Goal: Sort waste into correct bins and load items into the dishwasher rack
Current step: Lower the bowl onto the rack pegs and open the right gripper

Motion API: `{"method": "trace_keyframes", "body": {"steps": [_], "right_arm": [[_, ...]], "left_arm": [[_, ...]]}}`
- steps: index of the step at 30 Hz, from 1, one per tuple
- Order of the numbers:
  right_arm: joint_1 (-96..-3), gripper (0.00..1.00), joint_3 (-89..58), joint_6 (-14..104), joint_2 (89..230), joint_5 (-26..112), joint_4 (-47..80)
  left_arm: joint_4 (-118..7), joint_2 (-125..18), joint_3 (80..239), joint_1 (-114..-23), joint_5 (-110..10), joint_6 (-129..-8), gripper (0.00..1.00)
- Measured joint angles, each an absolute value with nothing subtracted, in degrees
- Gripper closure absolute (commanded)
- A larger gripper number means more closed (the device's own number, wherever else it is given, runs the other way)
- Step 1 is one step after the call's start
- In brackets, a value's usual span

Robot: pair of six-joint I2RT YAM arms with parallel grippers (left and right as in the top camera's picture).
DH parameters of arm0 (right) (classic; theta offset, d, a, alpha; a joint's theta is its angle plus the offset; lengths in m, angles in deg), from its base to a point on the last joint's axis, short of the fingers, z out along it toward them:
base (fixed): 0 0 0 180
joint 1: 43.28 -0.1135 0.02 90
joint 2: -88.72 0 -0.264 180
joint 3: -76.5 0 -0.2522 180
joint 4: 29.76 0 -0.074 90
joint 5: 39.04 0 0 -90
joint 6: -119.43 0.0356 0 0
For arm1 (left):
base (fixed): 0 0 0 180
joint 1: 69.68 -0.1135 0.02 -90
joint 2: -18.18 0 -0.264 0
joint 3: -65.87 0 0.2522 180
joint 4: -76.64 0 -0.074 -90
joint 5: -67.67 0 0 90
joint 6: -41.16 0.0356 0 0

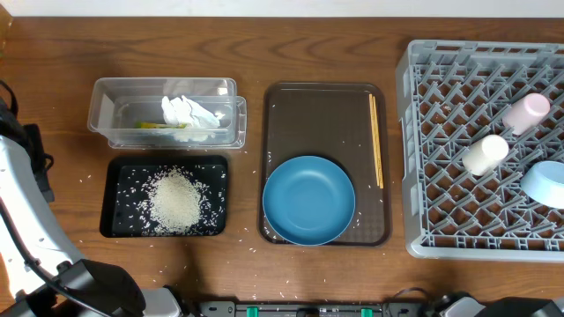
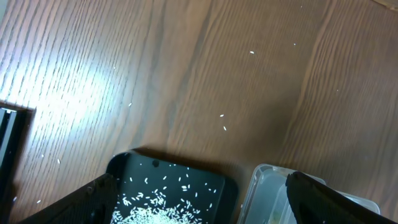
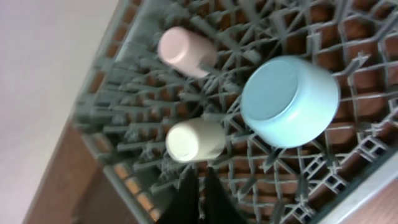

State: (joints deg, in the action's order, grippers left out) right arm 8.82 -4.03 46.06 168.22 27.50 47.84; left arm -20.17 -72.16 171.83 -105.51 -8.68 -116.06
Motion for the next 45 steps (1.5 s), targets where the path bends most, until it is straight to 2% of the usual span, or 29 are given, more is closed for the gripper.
{"method": "trace_keyframes", "body": {"steps": [6, 15, 34, 45], "right_arm": [[1.89, 0.99, -4.05, 52.35, 173.1, 40.72, 43.16], [0.67, 0.99, -4.16, 54.71, 185.82, 49.16, 41.39], [0.67, 0.99, -4.44, 54.89, 190.25, 52.98, 46.66], [0.67, 0.99, -4.79, 54.91, 190.25, 49.61, 39.82]], "left_arm": [[-20.17, -72.16, 171.83, -105.51, -8.68, -116.06, 0.11], [-20.15, -72.16, 171.83, -105.51, -8.68, -116.06, 0.11], [-20.17, -72.16, 171.83, -105.51, -8.68, -116.06, 0.11], [-20.15, -72.16, 171.83, -105.51, -8.68, -116.06, 0.11]]}}
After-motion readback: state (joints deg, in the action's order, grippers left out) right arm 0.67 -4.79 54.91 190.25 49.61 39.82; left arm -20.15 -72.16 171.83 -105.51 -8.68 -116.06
